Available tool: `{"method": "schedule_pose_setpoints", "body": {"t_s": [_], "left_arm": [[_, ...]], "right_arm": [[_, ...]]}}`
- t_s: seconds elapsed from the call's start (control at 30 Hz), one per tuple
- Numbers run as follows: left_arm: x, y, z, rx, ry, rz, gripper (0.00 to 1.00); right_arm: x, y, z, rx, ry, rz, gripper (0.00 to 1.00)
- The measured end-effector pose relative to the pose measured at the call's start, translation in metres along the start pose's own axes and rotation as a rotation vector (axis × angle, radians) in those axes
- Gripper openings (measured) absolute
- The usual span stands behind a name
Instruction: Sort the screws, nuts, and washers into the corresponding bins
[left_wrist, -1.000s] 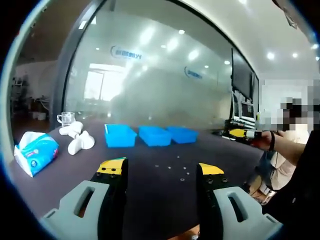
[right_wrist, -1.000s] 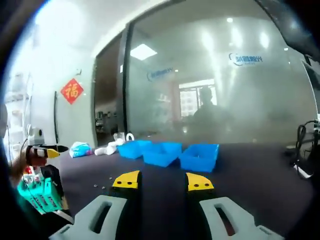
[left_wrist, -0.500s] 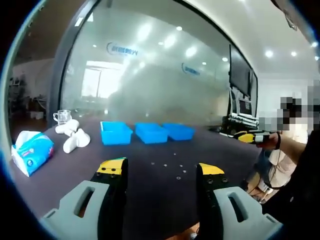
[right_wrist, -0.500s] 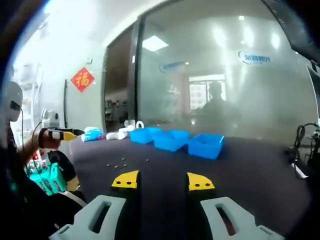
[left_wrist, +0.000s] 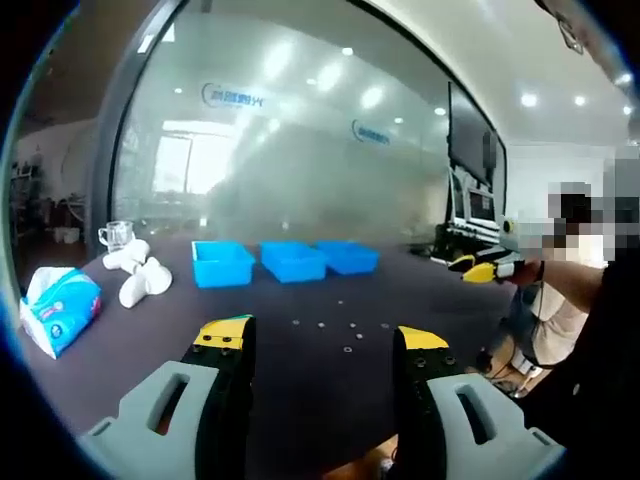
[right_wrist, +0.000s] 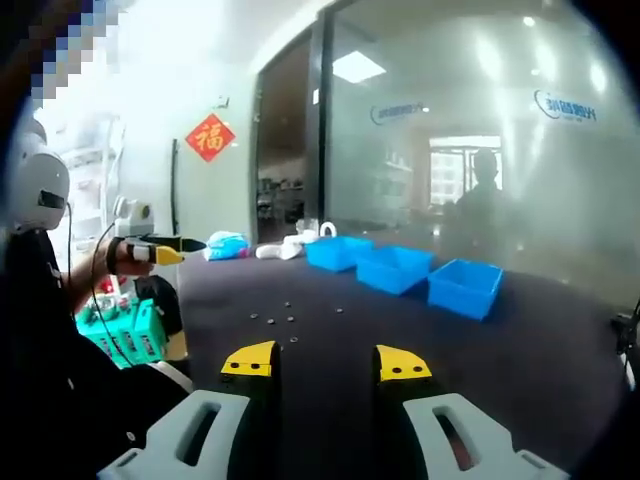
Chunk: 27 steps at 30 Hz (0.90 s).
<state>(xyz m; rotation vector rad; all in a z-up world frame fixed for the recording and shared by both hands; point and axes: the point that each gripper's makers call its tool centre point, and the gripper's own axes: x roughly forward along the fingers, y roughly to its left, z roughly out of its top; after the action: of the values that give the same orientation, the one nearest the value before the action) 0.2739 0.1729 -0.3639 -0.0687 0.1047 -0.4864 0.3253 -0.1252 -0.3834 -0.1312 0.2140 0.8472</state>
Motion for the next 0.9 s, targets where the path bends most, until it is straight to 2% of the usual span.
{"method": "schedule_pose_setpoints", "body": {"t_s": [0.37, 0.53, 0.67, 0.9], "left_arm": [[0.003, 0.005, 0.002, 0.004, 0.016, -0.011, 0.53], [0.008, 0.004, 0.003, 0.051, 0.046, -0.035, 0.53], [0.014, 0.003, 0.008, 0.058, 0.06, -0.066, 0.53], [0.028, -0.004, 0.008, 0.105, 0.131, -0.141, 0.53]], "right_arm": [[0.006, 0.0, 0.007, -0.052, 0.031, 0.032, 0.36], [0.006, 0.001, 0.01, -0.075, 0.044, 0.046, 0.38], [0.004, 0.002, 0.012, -0.084, 0.049, 0.054, 0.39], [0.003, 0.006, 0.01, -0.092, 0.068, 0.07, 0.41]]}}
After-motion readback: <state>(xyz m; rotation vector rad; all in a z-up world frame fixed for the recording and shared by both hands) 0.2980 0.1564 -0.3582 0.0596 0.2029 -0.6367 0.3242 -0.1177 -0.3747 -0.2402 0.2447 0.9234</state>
